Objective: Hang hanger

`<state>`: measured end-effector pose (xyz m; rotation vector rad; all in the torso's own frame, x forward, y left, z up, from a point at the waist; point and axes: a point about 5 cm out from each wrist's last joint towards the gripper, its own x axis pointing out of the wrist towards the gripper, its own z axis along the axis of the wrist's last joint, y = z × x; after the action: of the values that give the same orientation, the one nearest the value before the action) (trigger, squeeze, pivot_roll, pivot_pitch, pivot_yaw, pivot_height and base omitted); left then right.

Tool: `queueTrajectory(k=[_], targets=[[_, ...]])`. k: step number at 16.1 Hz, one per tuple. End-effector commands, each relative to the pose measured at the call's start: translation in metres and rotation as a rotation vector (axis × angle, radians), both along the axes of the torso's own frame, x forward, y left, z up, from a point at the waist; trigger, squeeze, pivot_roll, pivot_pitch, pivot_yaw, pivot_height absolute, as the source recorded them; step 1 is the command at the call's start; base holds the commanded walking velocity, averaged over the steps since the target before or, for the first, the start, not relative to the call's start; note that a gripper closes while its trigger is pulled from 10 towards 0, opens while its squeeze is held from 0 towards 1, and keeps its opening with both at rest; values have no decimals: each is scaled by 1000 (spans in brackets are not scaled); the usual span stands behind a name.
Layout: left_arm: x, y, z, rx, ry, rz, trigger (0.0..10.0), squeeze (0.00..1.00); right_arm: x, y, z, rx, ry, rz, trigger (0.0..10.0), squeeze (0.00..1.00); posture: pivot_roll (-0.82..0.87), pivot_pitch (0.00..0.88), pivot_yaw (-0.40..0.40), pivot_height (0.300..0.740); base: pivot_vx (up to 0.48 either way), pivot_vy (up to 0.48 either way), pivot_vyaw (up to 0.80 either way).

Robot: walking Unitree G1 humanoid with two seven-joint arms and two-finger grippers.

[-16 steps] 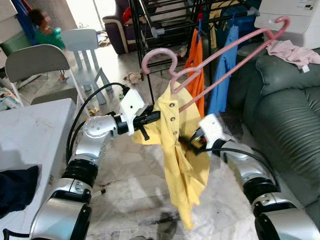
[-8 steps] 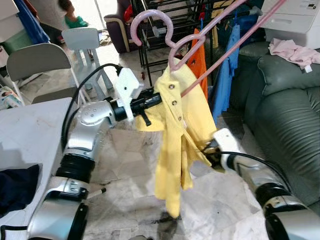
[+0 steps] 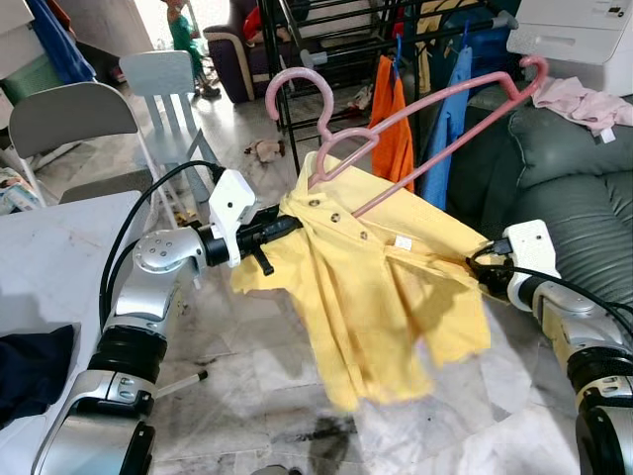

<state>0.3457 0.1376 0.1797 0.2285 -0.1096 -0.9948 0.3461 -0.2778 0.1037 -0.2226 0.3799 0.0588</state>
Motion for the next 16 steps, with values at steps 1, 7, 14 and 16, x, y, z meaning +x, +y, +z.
queueTrajectory(k=[1, 7, 14, 16], targets=[[-2, 37, -18, 70, 26, 106, 0, 0, 15, -29, 54, 18, -178, -179, 0, 0, -150, 0, 102, 740, 0, 0, 0], [-17, 49, -60, 122, 165, 104, 0, 0, 38, -25, 127, 81, -420, -271, 0, 0, -152, 0, 99, 740, 0, 0, 0], [-22, 31, -86, 275, 141, 87, 0, 0, 56, 21, 124, 95, -398, -151, 0, 0, -155, 0, 91, 740, 0, 0, 0], [-19, 19, -103, 307, 131, 230, 0, 0, 61, 53, 110, 124, -365, -75, 0, 0, -130, 0, 82, 740, 0, 0, 0]])
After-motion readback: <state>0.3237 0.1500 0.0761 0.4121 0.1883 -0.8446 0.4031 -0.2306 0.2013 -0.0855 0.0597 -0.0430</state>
